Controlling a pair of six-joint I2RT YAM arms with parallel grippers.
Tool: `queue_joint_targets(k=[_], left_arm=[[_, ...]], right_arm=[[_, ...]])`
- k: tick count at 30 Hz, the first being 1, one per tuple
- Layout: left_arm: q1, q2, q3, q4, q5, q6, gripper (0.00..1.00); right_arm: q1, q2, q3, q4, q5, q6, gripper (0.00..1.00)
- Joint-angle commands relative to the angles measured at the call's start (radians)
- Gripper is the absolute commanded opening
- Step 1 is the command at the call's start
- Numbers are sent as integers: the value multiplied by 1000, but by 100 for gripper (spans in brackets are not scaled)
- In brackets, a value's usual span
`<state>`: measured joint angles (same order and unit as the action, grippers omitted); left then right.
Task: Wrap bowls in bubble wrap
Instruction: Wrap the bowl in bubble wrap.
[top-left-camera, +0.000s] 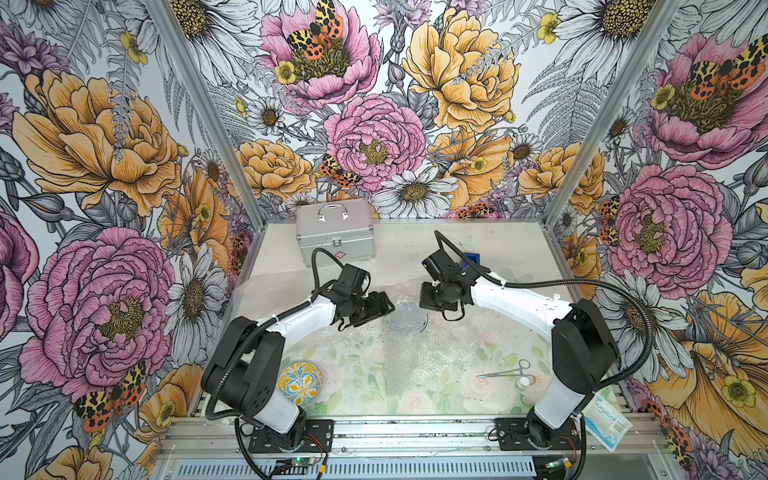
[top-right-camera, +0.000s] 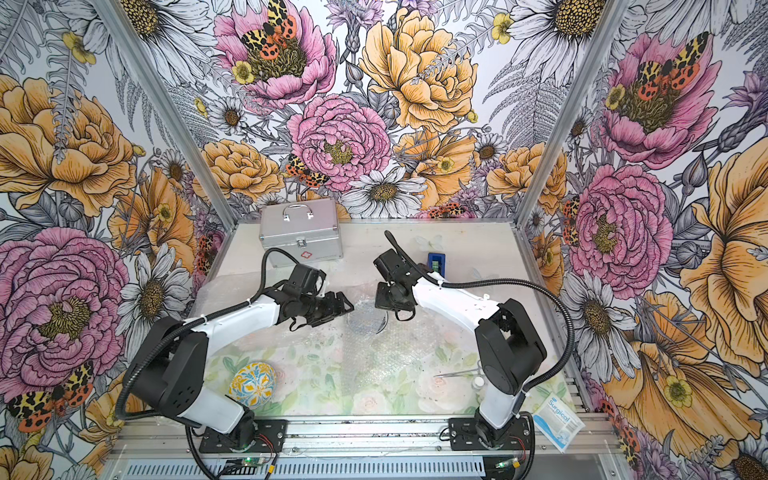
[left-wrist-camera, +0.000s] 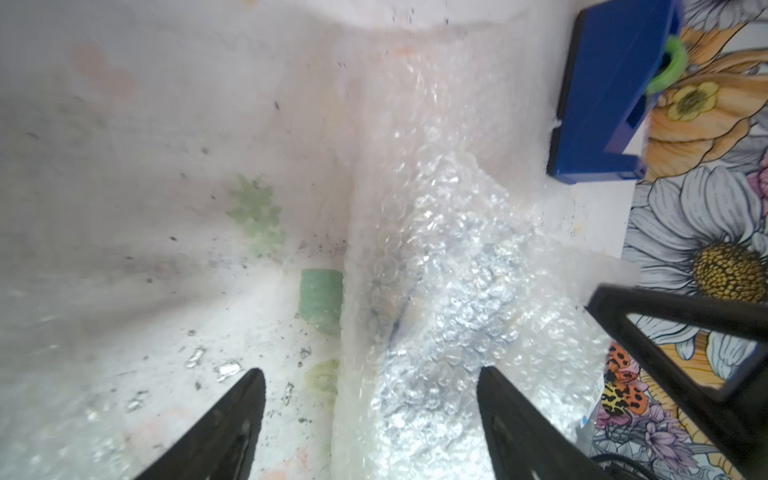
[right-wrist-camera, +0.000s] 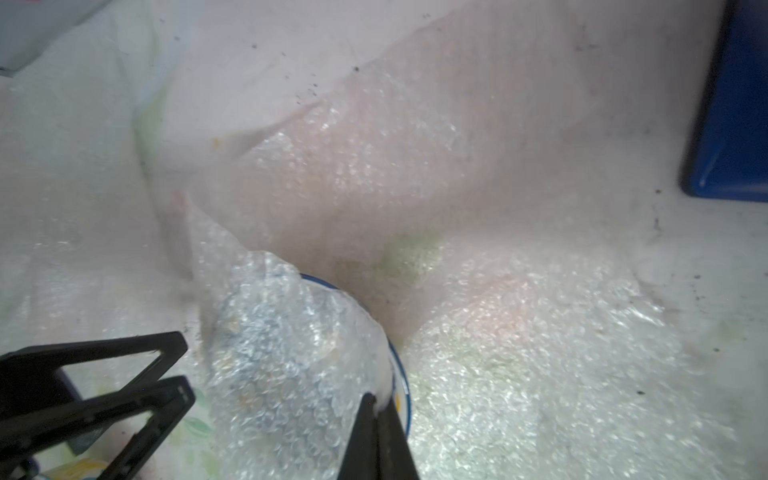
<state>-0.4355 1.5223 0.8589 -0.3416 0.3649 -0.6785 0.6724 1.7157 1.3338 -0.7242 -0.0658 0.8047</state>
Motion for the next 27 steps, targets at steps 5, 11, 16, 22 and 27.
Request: queue_joint_targets(k=[5,11,16,22,27], left_arm=[[39,5,-90,194,95,-151,82],[85,-53,-121,189,43,-192,78],[122,-68,-178,223,46,-233,76],[139,-65,-227,268,60,-269,75],[132,-64,-235,280,69,-273,76]], right_arm=[[54,-27,120,10,-39,-70,35],[-120,-104,-56,11,-47,-53,54],[-112,10,-50,13,-154,-120,54],[-70,124,1,12,-161,-144,51],[-62,162,-4,12,-147,-147,31]])
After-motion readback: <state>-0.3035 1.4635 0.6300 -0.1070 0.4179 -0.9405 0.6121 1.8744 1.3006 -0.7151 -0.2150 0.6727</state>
